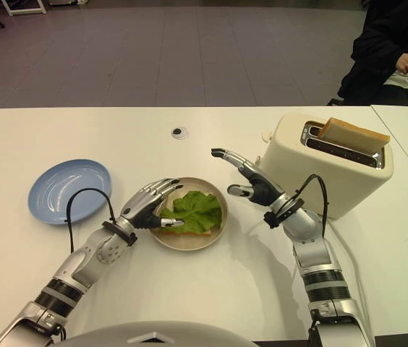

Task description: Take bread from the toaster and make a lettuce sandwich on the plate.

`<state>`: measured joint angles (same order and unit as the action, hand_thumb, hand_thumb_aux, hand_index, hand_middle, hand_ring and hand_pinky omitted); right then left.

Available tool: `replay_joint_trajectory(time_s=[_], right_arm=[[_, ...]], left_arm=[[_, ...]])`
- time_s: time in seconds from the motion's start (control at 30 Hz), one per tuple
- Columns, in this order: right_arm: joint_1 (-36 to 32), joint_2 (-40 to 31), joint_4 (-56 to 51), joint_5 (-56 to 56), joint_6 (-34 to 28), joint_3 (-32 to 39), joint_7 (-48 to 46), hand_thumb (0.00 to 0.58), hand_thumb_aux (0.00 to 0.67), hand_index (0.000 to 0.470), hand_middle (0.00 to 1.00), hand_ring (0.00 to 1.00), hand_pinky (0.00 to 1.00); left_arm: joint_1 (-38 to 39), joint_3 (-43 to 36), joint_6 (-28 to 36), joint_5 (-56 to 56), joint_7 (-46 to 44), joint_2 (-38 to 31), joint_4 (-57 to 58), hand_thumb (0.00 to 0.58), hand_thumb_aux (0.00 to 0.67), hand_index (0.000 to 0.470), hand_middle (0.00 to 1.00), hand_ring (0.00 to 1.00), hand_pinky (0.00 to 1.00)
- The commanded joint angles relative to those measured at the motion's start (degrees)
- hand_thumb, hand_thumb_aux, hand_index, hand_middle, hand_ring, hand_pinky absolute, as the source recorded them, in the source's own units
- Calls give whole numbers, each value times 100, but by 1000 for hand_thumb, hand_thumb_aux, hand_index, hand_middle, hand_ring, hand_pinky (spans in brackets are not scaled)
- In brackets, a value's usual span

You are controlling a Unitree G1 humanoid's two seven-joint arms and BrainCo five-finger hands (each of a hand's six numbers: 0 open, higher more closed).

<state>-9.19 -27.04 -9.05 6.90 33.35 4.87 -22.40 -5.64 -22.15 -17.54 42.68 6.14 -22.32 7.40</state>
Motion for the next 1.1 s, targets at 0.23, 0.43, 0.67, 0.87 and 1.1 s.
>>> replay_joint_trajectory(time_s=[0.23, 0.43, 0.67, 0.87, 1.1], right_arm=[[-126, -48, -24, 160, 119, 45, -19, 0, 0, 0, 0, 0, 0], [-797, -1423, 291, 684, 370, -1192, 291, 0, 0, 0, 0, 0, 0], [-2177, -3480, -3001, 2316, 826, -1160, 1514, 0, 0, 0, 0, 0, 0], [-2688, -3515, -4672, 2781, 949, -427, 2124, 27, 16, 11, 0, 0, 0], [-2830, -3317, -5106, 2625, 1270, -8, 2140, 538, 489, 343, 0, 0, 0]], left_arm=[[162, 125, 114, 39, -51, -147, -343, 0, 0, 0, 0, 0, 0], [1150, 733, 165, -2060, -566, 292, -2044, 0, 0, 0, 0, 0, 0], [2192, 880, 122, -4272, -1140, 771, -3141, 0, 0, 0, 0, 0, 0], [2259, 834, 112, -4401, -1406, 898, -3130, 0, 0, 0, 0, 0, 0], [2305, 879, 122, -4390, -1568, 1004, -3133, 0, 0, 0, 0, 0, 0]])
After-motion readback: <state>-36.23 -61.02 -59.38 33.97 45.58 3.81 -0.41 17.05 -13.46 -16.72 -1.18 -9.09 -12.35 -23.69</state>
